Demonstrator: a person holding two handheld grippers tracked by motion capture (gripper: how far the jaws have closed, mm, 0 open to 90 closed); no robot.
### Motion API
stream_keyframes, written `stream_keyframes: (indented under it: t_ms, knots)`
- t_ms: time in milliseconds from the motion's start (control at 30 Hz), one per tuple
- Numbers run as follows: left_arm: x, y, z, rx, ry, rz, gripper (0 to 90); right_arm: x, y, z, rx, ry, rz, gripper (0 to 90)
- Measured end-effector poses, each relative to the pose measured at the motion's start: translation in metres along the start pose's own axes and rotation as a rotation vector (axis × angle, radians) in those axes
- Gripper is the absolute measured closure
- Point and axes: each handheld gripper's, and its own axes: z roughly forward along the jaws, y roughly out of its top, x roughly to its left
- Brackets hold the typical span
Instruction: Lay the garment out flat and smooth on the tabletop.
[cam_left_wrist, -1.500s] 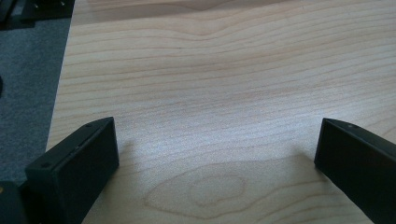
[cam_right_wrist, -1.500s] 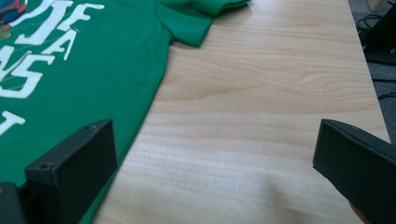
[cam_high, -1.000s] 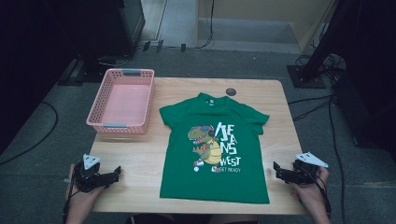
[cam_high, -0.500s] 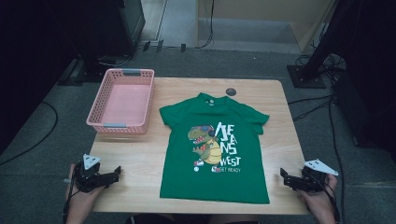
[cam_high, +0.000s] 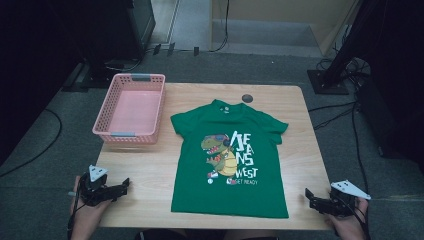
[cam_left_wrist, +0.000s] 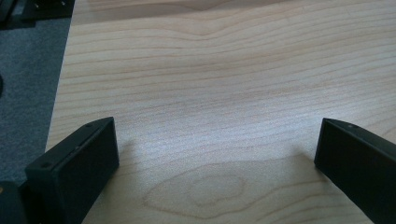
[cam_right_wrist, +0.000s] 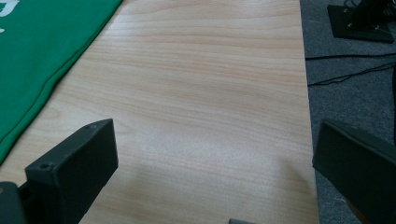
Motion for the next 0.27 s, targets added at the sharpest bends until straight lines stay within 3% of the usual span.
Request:
stream_keyframes:
  t_ms: [267]
  knots:
    - [0.0002,0.0001,0.0000,0.000,-0.003,0.002,0.0,-0.0011,0.0032,-0.0025,-0.014,0.026,0.035,0.5]
